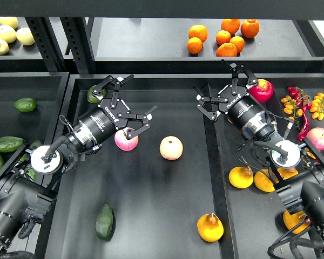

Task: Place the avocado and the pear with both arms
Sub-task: 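Move the left gripper down toward the dark green avocado nearest the robot, then close the left gripper around the dark green avocado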

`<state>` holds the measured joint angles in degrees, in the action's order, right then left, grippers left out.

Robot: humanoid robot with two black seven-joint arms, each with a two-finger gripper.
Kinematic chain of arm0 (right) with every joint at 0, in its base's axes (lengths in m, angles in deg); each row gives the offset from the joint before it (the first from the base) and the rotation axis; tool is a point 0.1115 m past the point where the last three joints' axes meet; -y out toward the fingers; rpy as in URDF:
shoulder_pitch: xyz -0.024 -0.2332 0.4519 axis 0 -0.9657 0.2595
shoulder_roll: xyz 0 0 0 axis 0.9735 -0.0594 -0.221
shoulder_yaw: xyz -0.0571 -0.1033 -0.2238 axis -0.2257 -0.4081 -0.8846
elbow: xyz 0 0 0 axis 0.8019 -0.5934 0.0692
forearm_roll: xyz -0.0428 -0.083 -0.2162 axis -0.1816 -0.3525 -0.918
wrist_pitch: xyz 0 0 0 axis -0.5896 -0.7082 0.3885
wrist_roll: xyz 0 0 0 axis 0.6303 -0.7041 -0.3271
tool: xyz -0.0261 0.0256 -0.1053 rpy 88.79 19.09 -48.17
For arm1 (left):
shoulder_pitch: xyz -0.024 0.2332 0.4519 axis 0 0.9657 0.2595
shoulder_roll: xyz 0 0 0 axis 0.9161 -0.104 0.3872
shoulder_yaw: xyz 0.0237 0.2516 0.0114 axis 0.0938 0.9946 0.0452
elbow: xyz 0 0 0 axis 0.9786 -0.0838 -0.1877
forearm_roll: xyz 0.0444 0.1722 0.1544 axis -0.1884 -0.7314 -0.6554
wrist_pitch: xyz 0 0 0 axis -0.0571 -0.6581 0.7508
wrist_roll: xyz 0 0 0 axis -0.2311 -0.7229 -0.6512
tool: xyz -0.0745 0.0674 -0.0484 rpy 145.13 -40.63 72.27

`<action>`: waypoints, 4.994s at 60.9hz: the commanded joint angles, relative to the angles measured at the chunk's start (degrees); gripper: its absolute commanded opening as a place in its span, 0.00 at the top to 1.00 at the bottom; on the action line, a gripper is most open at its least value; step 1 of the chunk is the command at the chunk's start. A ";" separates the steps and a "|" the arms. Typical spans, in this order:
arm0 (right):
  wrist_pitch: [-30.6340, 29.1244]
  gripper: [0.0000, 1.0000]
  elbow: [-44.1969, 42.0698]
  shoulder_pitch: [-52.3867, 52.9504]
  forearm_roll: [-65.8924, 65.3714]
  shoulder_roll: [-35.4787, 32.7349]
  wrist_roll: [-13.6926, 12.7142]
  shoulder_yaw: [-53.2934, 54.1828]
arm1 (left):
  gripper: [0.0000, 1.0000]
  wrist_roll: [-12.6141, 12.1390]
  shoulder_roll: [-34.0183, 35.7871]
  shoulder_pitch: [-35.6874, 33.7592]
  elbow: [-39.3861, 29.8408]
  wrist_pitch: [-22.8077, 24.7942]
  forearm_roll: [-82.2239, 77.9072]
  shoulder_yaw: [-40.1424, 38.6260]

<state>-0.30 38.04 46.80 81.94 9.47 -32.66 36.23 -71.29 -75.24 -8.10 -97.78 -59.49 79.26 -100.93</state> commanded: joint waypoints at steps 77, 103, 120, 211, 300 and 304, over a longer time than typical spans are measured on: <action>0.00 0.00 0.09 -0.09 0.00 0.00 -0.15 0.08 | 0.01 0.02 35.87 -30.40 -15.35 0.00 -24.12 63.15; 0.00 0.00 -0.26 -0.53 0.00 0.00 -0.15 0.17 | 0.01 0.02 33.32 -24.78 -14.30 0.00 -36.17 66.58; -0.08 0.00 -0.26 -1.32 0.00 0.00 -0.15 0.08 | 0.00 0.02 31.56 -23.20 -13.33 0.00 -35.55 66.50; -0.17 0.00 0.27 -2.37 0.00 0.00 -0.15 0.08 | 0.01 0.02 20.92 -15.81 -2.17 0.00 -42.58 66.41; -1.98 0.00 0.35 -2.99 0.00 0.00 -0.15 0.08 | 0.44 0.02 18.99 -12.65 3.11 0.00 -51.19 64.57; -1.98 0.00 0.35 -2.99 0.00 0.00 -0.15 0.08 | 0.47 0.02 18.90 -12.47 3.37 0.00 -53.48 63.51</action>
<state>-2.25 38.40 43.88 81.94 9.48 -32.82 36.31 -71.27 -56.33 -20.77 -94.70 -59.48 28.86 -36.08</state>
